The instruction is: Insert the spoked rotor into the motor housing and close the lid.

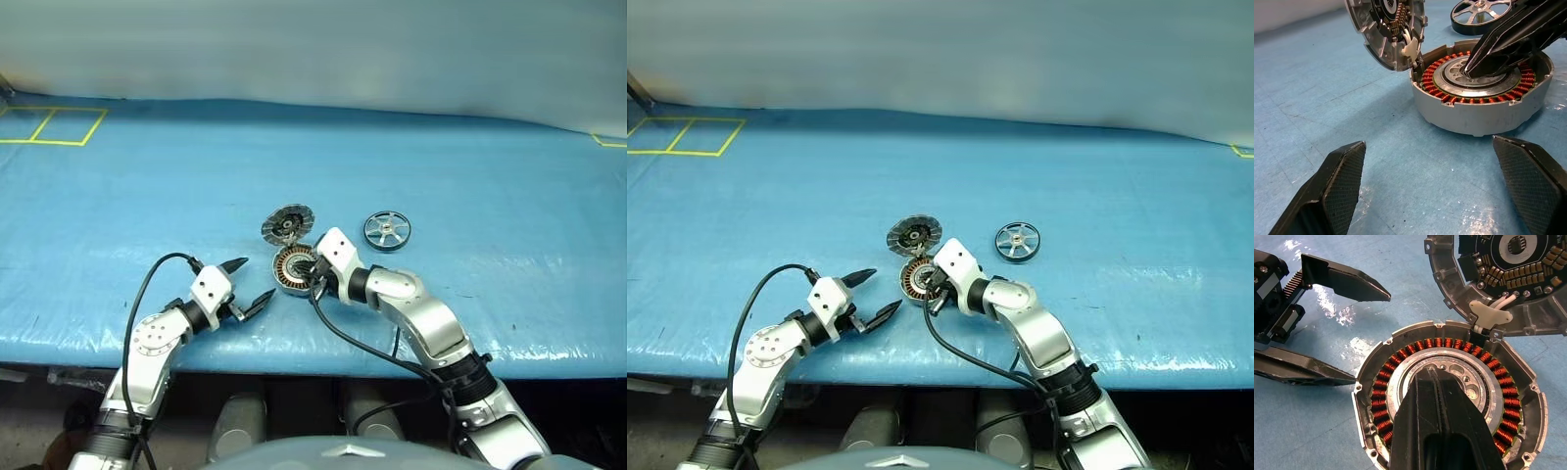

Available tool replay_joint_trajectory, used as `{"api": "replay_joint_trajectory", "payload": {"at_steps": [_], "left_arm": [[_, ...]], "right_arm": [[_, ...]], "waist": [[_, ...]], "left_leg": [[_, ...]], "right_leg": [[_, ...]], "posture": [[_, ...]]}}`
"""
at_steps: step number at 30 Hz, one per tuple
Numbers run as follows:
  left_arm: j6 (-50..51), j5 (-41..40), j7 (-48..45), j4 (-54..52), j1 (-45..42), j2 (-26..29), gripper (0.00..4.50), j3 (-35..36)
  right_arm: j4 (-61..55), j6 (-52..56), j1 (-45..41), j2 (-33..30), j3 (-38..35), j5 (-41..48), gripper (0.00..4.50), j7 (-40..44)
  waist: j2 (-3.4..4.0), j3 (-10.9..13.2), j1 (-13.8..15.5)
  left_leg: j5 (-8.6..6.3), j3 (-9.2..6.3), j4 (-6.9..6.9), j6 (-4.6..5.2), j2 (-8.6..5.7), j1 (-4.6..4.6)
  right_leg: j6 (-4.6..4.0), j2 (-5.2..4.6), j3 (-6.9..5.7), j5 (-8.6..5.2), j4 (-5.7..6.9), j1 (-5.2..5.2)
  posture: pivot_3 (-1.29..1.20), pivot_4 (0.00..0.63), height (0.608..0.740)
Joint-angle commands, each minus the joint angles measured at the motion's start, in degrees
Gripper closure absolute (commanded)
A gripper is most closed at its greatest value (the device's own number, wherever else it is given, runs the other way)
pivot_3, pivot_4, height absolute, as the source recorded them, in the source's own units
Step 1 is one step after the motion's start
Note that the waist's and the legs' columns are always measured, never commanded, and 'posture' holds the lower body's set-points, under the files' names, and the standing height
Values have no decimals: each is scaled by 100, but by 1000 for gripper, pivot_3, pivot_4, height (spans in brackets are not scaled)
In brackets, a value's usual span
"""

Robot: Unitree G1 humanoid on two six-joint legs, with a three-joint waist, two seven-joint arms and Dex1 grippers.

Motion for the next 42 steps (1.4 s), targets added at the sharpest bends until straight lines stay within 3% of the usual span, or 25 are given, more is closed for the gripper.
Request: {"api": "replay_joint_trajectory", "payload": {"at_steps": [1,19,24,29,32,35,42], "left_arm": [[-103,-42,7,-54,-12,-22,0,24],[-184,-458,-298,-30,-147,-80,0,127],[-58,-710,-482,-151,-130,-79,0,158],[-41,-701,-460,-264,-64,-31,0,179],[-39,-696,-441,-282,-58,-37,0,181],[-62,-676,-420,-240,-73,-67,0,155],[-99,-596,-363,-179,-84,-158,0,69]], "right_arm": [[143,54,58,-2,114,-65,4485,-25],[-801,-3,32,-112,-456,436,4485,-47],[-669,-149,-9,-586,-461,-212,4485,-439],[-1064,-350,-101,-1540,-706,-812,4485,-463],[-1289,-154,-65,-2061,-941,-997,3910,-432],[-1123,-57,-29,-2270,-1134,-1278,2990,-689],[-624,42,-23,-1997,-1120,-1326,2990,-818]], "waist": [[-1,-1,0],[-1,0,10],[-1,0,16],[-1,3,24],[-2,4,21],[-4,5,25],[-5,5,23]], "left_leg": [[0,0,0,0,0,1],[0,-1,1,0,-1,-8],[0,0,2,0,-1,-9],[0,2,1,0,-3,-13],[0,2,-2,0,-3,-15],[0,2,-1,0,-3,-15],[0,5,2,0,-2,-15]], "right_leg": [[0,0,0,0,0,1],[0,-1,-1,0,-1,-4],[0,-2,-1,0,-2,-4],[0,-3,0,0,-4,-7],[0,-4,-1,0,-5,-9],[0,-4,-1,-1,-5,-8],[0,-4,0,0,-5,-7]], "posture": [[0,150,740],[0,150,740],[0,150,740],[0,150,740],[0,150,740],[0,150,740],[0,150,740]]}}
